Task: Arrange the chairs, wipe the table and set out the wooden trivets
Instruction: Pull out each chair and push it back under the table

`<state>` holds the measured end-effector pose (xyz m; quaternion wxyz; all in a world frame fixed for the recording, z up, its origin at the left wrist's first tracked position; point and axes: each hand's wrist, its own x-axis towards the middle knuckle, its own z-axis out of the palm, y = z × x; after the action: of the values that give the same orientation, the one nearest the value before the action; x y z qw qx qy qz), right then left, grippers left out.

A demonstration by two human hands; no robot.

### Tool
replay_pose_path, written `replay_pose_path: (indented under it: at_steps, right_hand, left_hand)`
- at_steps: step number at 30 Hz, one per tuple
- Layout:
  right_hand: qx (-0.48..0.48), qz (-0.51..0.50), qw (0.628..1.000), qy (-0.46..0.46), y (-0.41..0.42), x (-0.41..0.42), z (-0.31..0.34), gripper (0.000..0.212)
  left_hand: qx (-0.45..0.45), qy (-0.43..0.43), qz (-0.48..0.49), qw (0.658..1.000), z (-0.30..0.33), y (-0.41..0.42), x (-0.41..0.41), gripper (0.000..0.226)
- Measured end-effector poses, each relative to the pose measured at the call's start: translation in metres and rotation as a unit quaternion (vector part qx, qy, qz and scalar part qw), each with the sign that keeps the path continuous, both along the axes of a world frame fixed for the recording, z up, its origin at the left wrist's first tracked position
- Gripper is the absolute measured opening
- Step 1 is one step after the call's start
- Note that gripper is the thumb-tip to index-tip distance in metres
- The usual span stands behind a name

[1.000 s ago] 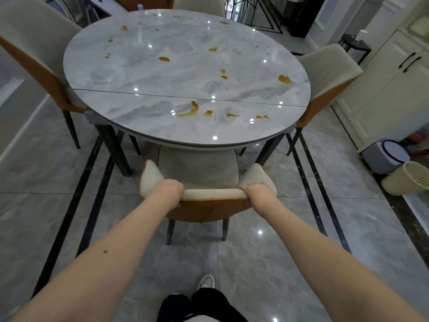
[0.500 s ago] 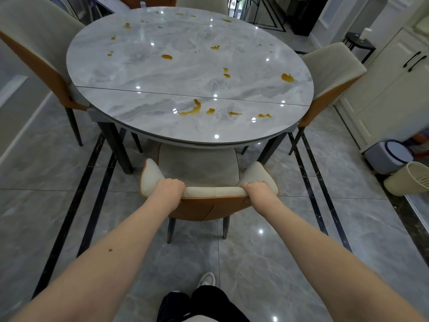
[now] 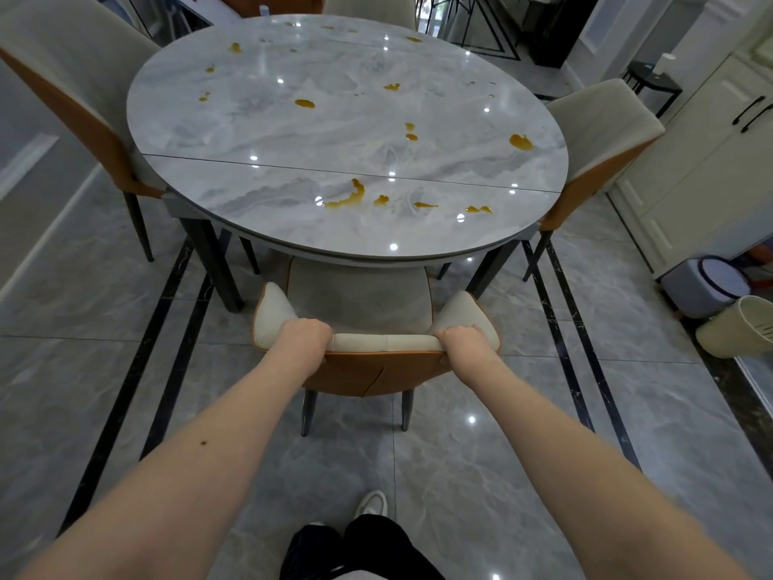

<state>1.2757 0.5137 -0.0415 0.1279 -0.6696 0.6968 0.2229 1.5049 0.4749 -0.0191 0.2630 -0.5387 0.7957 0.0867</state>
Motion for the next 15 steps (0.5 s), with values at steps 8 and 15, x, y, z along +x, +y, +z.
replay_pose_path:
  at_steps: [8, 15]
  right_hand:
    - [-0.006, -0.006, 1.0, 0.006, 0.002, 0.0013, -0.0005, 0.039]
    - [-0.001, -0.013, 1.0, -0.001, 0.001, 0.0019, -0.0004, 0.044]
  left_hand:
    - [0.008, -0.001, 0.005, 1.0, -0.0021, -0.0015, -0.0009, 0.032]
    - [0.028, -0.007, 0.022, 0.999, -0.0033, -0.0027, -0.003, 0.036]
